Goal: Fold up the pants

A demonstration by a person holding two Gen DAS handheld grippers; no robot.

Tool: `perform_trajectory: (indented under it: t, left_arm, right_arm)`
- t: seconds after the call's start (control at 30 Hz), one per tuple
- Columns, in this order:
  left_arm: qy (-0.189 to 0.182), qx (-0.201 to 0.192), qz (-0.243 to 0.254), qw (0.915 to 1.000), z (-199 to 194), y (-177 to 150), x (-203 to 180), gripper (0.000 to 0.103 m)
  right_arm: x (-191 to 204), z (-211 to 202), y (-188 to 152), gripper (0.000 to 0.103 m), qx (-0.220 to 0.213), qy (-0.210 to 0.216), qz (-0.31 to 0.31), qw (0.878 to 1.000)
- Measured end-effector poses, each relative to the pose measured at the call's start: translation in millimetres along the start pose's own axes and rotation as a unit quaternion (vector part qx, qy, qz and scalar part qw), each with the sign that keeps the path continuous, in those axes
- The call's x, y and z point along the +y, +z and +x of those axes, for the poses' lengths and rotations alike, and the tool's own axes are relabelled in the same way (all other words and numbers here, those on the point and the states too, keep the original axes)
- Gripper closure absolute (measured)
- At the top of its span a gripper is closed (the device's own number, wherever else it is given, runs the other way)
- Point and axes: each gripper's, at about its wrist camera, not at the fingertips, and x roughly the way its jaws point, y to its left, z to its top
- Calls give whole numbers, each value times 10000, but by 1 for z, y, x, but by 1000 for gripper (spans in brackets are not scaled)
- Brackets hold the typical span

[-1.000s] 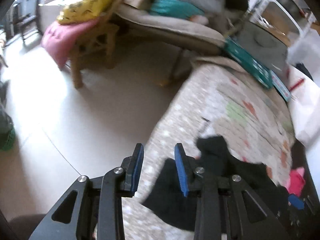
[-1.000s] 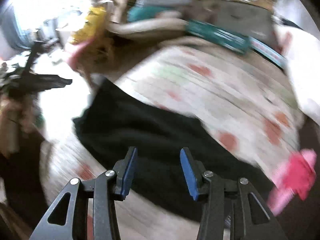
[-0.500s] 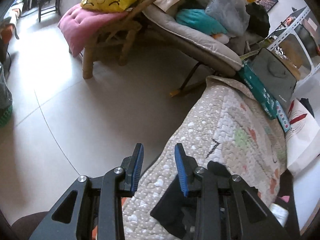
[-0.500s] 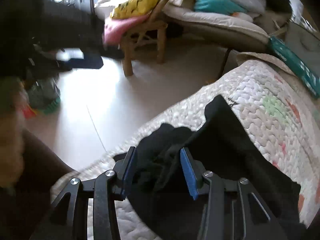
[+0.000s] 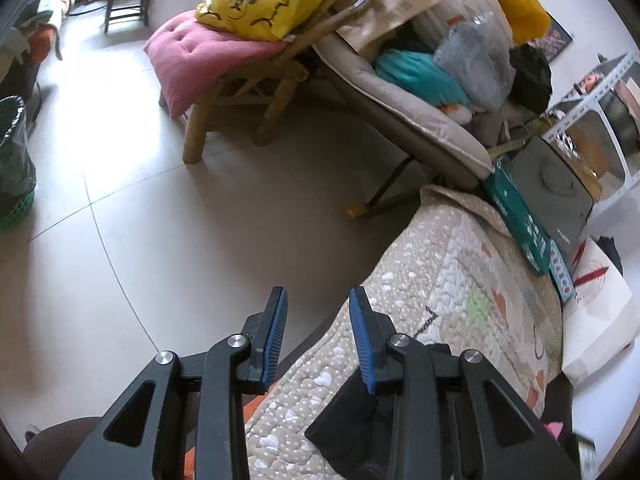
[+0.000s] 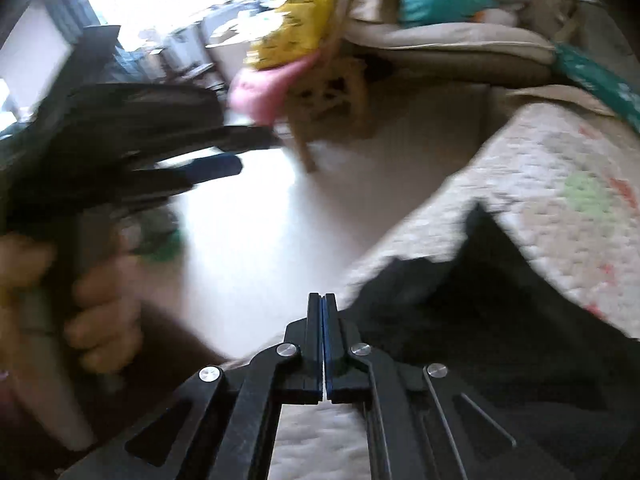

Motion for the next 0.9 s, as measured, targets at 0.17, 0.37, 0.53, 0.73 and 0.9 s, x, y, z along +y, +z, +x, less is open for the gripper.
perform_trajectory:
  t: [0.17,0.37,0.53,0.73,0.9]
  left_arm:
    - [18,40,-40,10000,1,1,3,72]
    - [-18,60,43,10000,2,1,-2,72]
    - [-46,110,57,9999,4,2,-2,72]
    - [-6,18,45,10000,3,1,-2,72]
    - [104,-94,-12,9999,1,0,0,70]
  right_arm:
    - [25,11,5,87,-147,-1478,-953,9843]
    - [-16,47,20,62,271,-1840,-850,9789]
    - [-44,58,15,92,514,-1886,-554,9791]
    - [-42,16,16,94,-32,-1288,13,9917]
    - [-8,17,10,94,-22,-580,-47,9983]
